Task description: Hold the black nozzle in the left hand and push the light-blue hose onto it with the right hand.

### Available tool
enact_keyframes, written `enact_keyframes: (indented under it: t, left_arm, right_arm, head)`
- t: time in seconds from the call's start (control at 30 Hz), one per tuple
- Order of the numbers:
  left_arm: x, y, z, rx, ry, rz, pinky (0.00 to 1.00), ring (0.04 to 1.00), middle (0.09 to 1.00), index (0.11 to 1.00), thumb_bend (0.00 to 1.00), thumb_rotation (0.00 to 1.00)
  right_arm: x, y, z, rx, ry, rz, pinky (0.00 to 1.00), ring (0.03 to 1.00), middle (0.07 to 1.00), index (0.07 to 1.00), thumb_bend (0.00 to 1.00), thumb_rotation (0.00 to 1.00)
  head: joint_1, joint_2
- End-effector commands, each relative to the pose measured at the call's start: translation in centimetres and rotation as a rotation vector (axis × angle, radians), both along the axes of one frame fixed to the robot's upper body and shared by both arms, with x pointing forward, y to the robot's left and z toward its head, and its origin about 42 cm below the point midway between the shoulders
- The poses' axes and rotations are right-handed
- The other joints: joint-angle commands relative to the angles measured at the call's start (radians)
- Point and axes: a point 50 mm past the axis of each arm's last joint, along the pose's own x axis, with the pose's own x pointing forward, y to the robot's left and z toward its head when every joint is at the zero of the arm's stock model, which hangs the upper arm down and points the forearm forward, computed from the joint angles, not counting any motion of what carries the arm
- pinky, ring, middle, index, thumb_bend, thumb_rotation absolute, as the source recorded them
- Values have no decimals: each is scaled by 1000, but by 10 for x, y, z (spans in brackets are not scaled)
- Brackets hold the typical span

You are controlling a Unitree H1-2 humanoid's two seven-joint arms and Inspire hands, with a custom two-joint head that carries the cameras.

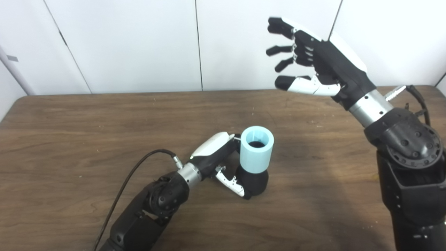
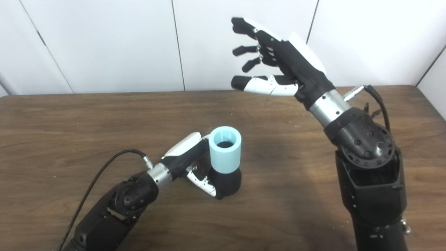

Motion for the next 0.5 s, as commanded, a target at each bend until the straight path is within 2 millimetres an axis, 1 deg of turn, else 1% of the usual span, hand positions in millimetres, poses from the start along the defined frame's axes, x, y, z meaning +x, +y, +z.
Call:
enact_keyframes:
  t: [0.0,0.07,0.13,0.23,0.3,0.37,0.43,0.47]
  left_arm:
    - [-9,6,-31,121,129,-9,1000,604,513,469,523,0]
    - [-9,7,-31,121,129,-9,1000,604,513,469,523,0]
    - [-10,7,-31,121,131,-9,1000,604,513,469,523,0]
    - [-10,8,-31,119,133,-8,1000,604,513,469,523,0]
    - [-10,8,-31,118,134,-8,1000,604,513,469,523,0]
    - [-10,8,-31,117,136,-6,1000,604,512,470,523,0]
    - [-10,7,-30,116,137,-5,1000,604,512,470,523,0]
    - [-11,7,-30,116,137,-5,1000,604,511,470,524,0]
  right_arm:
    - [1,-6,-3,54,10,-24,522,686,803,830,544,419]
    - [0,-10,-14,91,46,-38,511,664,781,812,532,395]
    - [0,-15,-30,159,101,-54,488,629,752,782,528,388]
    - [0,-20,-43,234,149,-66,474,606,735,763,528,392]
    - [0,-22,-48,270,170,-72,466,588,724,749,510,374]
    - [-2,-25,-64,340,225,-106,461,575,711,732,505,353]
    - [-3,-28,-77,394,274,-134,459,567,691,717,526,326]
    - [-4,-28,-79,406,286,-139,457,565,685,714,538,321]
  head:
    - [0,1]
    - [2,0]
    - [3,-1]
    - [3,-1]
    - [3,-1]
    - [4,-1]
    - [6,-2]
    - [6,-2]
